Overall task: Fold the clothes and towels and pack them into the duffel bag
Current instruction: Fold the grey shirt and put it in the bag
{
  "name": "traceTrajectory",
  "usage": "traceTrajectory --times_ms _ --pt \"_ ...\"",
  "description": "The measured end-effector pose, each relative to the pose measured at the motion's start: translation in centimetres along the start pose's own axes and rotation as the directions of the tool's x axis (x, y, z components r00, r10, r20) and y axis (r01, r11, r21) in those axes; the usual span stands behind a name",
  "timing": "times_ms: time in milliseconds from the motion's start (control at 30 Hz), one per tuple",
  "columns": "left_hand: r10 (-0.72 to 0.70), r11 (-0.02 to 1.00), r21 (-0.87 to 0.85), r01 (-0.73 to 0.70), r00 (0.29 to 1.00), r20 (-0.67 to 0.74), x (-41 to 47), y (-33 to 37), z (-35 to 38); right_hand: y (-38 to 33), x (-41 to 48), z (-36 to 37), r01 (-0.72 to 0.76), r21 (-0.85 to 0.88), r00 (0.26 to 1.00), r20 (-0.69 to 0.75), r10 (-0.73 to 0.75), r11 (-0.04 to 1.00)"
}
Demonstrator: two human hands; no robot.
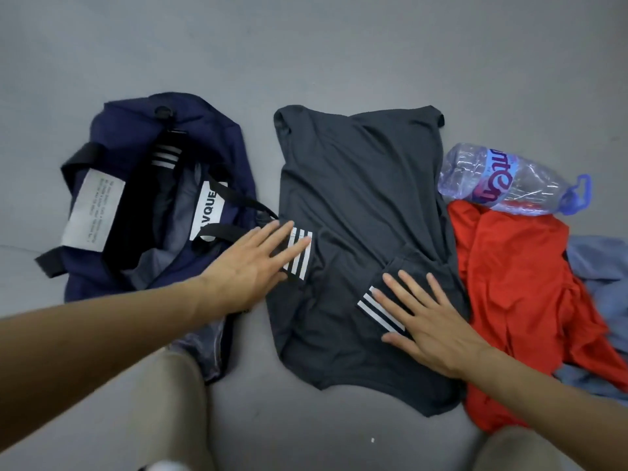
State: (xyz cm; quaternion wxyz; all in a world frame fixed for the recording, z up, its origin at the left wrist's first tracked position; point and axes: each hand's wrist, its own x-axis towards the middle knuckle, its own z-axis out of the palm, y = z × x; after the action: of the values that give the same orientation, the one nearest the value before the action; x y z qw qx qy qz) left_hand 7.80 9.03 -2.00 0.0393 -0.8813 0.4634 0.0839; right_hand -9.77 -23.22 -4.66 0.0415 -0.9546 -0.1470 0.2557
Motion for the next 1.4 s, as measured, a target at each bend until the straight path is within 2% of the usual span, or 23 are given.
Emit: traceTrajectory --times_ms 67,167,300,400,567,700,800,967,1067,1167,1400 --pt "-0.079 0.996 -0.048 0.081 0.996 0.039 0.6 -2.9 -0.2 -0.7 2.9 -2.4 0.085 -0.005 0.995 -0.042 -0.086 0.996" --pt "-0.248 0.94 -0.212 0.268 0.962 0.116 2.5 -4.2 0.6 -1.7 7.4 -5.2 0.142 -0.018 0.984 -0.101 -0.143 0.99" --pt "-0.371 0.888 -0.252 0.386 0.923 0.106 3.6 -4.2 2.4 -3.3 13.2 -7.2 0.101 0.065 0.985 -0.143 -0.091 0.993" --pt "-0.355 0.904 -0.268 0.332 0.934 -0.038 2.4 -4.2 2.7 -4.8 15.7 -7.6 0.06 0.215 0.984 -0.175 -0.022 0.975" --pt "-0.173 0.961 -0.257 0.102 0.947 -0.271 -0.7 -3.7 2.6 -7.3 17.2 -8.4 0.106 0.402 0.988 -0.149 -0.049 0.91" --pt "-0.111 0.968 -0.251 0.019 0.927 -0.357 -1.7 -3.0 2.1 -7.8 16.7 -8.3 0.0 0.526 0.982 -0.159 0.098 0.85" --pt "-0.133 0.967 -0.251 0.046 0.93 -0.343 -1.8 -3.0 2.0 -7.3 14.1 -8.1 -0.011 0.617 0.97 -0.185 0.158 0.787" --pt "-0.281 0.925 -0.326 0.196 0.929 -0.239 -0.9 -2.8 2.3 -6.2 9.6 -6.5 -0.123 0.819 0.958 -0.048 0.282 0.56" --pt "-0.296 0.881 -0.419 0.22 0.947 -0.127 0.1 -1.2 2.5 -5.3 8.1 -5.1 -0.18 0.884 0.945 0.033 0.325 0.432" --pt "-0.227 0.879 -0.441 0.185 0.973 -0.045 1.5 0.4 3.0 -4.5 6.6 -3.4 -0.221 0.897 0.938 0.088 0.334 0.382" --pt "0.013 0.979 -0.202 -0.011 1.0 0.007 4.8 1.4 3.8 -3.3 3.5 -0.4 -0.316 0.869 0.915 0.174 0.363 0.381"
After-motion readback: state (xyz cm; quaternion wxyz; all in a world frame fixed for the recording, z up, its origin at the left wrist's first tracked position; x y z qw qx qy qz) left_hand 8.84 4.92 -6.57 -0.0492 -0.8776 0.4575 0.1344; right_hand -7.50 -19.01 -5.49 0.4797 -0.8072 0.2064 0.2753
